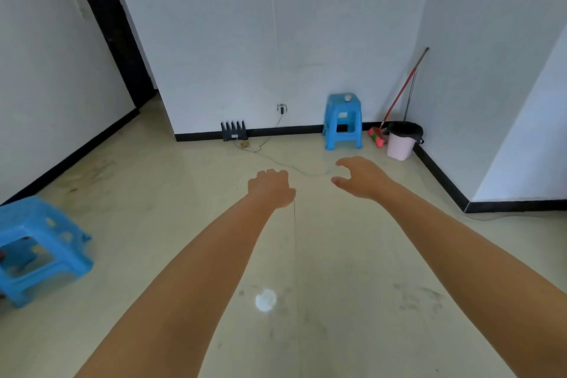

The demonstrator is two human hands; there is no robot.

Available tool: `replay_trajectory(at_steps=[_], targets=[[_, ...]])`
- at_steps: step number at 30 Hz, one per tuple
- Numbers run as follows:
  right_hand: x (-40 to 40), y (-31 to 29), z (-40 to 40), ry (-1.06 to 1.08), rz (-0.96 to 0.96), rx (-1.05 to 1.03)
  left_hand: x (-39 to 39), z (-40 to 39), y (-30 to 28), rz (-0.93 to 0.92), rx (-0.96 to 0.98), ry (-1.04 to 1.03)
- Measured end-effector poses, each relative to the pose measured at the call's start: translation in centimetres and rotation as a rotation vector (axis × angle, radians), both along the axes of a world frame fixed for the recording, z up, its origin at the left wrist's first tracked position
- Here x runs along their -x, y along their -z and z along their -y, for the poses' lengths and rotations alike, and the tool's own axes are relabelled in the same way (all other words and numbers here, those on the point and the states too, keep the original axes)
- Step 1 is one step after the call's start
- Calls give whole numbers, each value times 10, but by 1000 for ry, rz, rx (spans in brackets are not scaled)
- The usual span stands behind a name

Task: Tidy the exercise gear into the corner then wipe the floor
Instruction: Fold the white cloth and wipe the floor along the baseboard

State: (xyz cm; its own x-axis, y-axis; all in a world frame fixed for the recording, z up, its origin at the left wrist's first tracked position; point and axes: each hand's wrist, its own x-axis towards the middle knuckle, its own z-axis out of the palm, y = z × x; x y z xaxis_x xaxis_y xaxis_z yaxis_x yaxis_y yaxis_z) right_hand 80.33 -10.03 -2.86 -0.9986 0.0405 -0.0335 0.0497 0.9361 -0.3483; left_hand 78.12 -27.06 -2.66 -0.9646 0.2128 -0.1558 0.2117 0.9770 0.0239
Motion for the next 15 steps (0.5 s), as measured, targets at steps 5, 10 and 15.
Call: replay_trajectory(at_steps=[5, 10, 15], targets=[[125, -10, -41, 15, 12, 22, 131, -38, -10, -11, 6, 12], [258, 2, -73, 18, 8, 35, 272, -75, -10, -26, 8, 33], [414, -4, -110, 89, -24, 42, 429, -109, -18, -68, 15, 100]])
